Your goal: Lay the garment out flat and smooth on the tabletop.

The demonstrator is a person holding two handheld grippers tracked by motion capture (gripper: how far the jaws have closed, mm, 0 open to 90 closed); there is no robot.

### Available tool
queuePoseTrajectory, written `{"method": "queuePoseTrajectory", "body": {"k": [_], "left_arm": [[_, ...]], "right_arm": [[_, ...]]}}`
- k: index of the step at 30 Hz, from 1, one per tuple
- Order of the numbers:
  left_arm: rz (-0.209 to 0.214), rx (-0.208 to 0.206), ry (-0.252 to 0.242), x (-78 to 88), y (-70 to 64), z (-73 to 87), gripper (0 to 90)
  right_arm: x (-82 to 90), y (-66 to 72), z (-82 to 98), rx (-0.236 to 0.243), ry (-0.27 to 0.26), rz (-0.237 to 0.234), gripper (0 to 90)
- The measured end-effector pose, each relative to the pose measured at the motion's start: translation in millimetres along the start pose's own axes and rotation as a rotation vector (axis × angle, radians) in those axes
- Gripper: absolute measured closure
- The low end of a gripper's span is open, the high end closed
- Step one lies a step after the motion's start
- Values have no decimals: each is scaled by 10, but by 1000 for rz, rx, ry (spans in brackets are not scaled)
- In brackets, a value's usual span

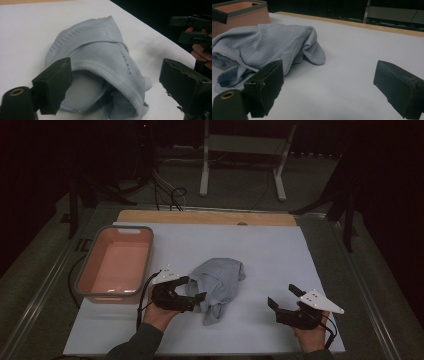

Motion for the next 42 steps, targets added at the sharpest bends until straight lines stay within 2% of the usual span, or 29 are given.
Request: {"method": "queuePoseTrajectory", "body": {"k": [9,12,16,18,19,23,26,30,33,34,35,38,41,42], "left_arm": [[22,3,28,-59,-96,126,217],[42,-11,43,-64,-121,165,304],[92,-22,63,-94,-192,216,412],[90,-42,97,-116,-203,257,457],[86,-42,107,-130,-202,273,487],[118,-27,109,-135,-205,295,566],[120,-30,116,-142,-208,308,569],[108,-17,119,-161,-200,327,441],[97,-22,126,-188,-213,350,426],[99,-37,116,-189,-225,337,459],[116,-42,111,-189,-237,320,569],[133,-61,98,-182,-260,230,759],[141,-80,76,-170,-278,90,838],[141,-80,76,-170,-278,90,856]], "right_arm": [[1,-2,0,-1,0,0,96],[-2,-3,-1,-1,0,0,96],[-2,0,-1,-2,-1,0,96],[-4,0,0,-2,0,0,96],[-4,2,0,-1,0,0,96],[-1,0,-1,-1,-1,-1,96],[-2,-1,-2,-2,-1,-1,96],[1,1,-2,1,0,-1,96],[1,0,-2,0,0,-1,96],[0,0,-2,0,0,-1,96],[0,1,-2,2,0,0,96],[-3,8,0,1,1,-2,96],[-13,16,3,4,3,-6,96],[-13,16,3,4,3,-6,96]]}}
Point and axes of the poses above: each handheld gripper's, and its own axes: x roughly backward along the jaws, z roughly out of its underside, y roughly to its left, the point moved 8 cm from there along -x, roughly forward along the jaws, and after that the axes turned 7 degrees about -x, right-handed, at the moved point
